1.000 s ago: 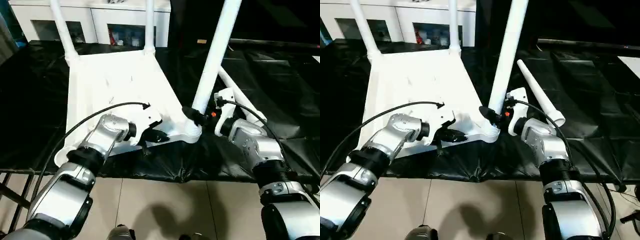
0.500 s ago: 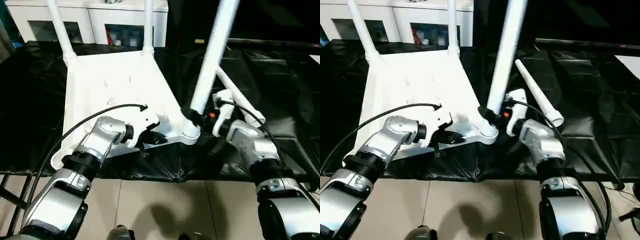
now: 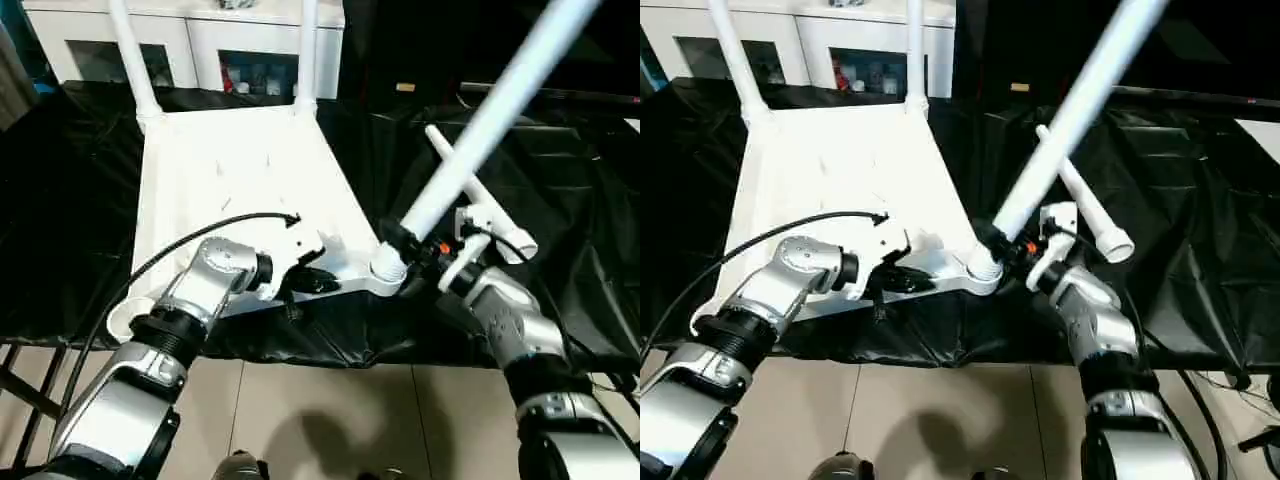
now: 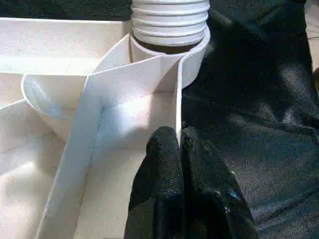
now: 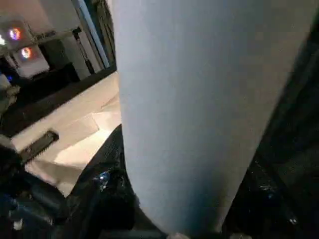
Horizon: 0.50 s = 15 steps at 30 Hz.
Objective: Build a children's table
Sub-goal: Insert table leg to table base
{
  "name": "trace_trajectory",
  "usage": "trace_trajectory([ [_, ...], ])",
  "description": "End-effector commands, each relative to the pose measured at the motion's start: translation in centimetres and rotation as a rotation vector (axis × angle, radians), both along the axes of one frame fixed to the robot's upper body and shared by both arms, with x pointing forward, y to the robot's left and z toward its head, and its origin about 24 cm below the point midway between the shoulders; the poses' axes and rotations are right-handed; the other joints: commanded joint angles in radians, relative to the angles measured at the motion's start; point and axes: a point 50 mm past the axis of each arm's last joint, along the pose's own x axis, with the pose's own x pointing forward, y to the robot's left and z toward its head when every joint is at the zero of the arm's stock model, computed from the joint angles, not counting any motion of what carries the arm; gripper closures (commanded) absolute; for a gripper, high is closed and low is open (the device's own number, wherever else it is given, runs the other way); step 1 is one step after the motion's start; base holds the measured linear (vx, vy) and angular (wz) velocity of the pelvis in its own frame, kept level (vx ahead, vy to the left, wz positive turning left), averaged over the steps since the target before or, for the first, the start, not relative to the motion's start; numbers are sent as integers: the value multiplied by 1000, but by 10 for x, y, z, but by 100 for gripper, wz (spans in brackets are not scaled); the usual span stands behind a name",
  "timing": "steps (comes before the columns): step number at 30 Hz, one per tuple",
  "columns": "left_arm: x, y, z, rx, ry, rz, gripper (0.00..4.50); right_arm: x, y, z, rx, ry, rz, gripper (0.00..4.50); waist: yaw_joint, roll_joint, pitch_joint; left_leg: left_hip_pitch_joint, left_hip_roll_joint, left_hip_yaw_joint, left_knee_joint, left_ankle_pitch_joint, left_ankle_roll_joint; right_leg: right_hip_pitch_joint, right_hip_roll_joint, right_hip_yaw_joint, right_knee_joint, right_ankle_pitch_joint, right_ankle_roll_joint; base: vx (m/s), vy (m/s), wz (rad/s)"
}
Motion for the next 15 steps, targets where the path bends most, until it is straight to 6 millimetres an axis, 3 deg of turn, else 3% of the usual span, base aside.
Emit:
trace_trajectory([
  [1, 4, -2, 10, -19, -41, 4, 450, -10, -5, -20, -99, 77, 11, 261, -4, 3, -85, 36, 24, -10, -79, -328, -2, 44, -81, 38, -85, -390, -187, 0, 0, 0],
  [7, 8, -2, 10, -7, -53, 22, 450, -14, 3, -16, -189, 20, 89, 262, -5, -4, -84, 35, 24, -10, -80, -324, 3, 43, -80, 38, -88, -411, -173, 0, 0, 0],
  [15, 8, -2, 11, 3, -64, 4, 450, -10, 10, -14, -263, 24, 134, 262, -7, -3, -82, 37, 23, -11, -80, -338, 4, 41, -80, 37, -90, -426, -171, 0, 0, 0],
])
